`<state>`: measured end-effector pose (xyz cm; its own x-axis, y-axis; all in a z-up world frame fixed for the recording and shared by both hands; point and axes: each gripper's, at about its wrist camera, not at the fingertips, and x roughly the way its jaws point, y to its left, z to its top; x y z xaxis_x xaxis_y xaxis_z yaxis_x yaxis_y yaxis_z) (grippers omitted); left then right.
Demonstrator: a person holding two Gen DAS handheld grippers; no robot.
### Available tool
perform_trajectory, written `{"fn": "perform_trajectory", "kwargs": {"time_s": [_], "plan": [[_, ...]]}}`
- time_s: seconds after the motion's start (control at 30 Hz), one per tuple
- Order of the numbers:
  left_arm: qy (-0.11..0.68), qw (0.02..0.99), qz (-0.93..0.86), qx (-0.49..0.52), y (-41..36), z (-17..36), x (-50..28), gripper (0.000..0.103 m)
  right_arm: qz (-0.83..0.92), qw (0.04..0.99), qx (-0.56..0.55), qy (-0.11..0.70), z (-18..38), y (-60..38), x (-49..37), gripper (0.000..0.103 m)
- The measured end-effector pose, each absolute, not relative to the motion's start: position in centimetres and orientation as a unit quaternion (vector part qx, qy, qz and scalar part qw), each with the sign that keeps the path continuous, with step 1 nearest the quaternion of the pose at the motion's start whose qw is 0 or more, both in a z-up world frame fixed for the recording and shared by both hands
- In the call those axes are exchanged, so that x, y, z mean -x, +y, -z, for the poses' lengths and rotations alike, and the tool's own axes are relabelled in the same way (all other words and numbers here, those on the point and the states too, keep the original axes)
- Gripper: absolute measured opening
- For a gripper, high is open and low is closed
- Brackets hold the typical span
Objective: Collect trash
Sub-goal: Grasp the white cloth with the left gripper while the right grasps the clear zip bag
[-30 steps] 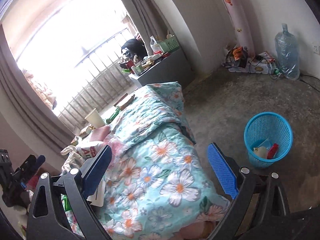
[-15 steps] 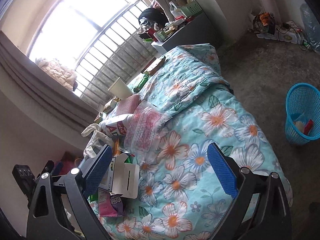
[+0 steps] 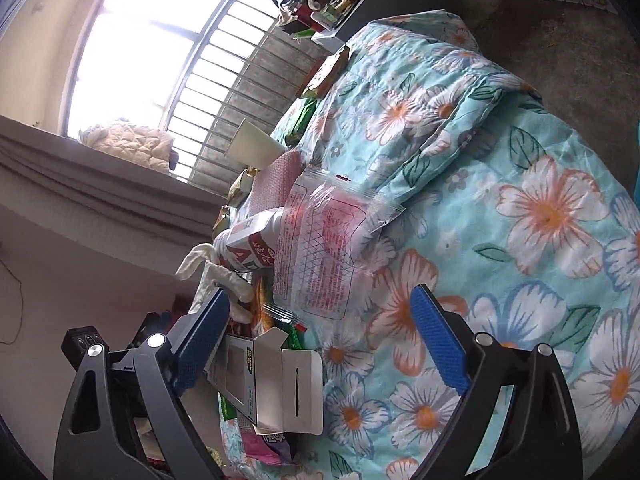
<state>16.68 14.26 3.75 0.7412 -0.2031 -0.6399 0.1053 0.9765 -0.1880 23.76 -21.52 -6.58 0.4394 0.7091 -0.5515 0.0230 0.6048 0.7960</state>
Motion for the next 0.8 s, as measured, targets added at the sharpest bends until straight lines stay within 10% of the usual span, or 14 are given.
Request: {"fn": "perform_trajectory", "kwargs": {"time_s": [0.8], "plan": [[0.393,0.914,0.072,0.068,15.2,-0.9,-19.5,0.026,-0.221,0.73,-0.403,0.505,9.9,-20.1,-25.8,0.03]]}}
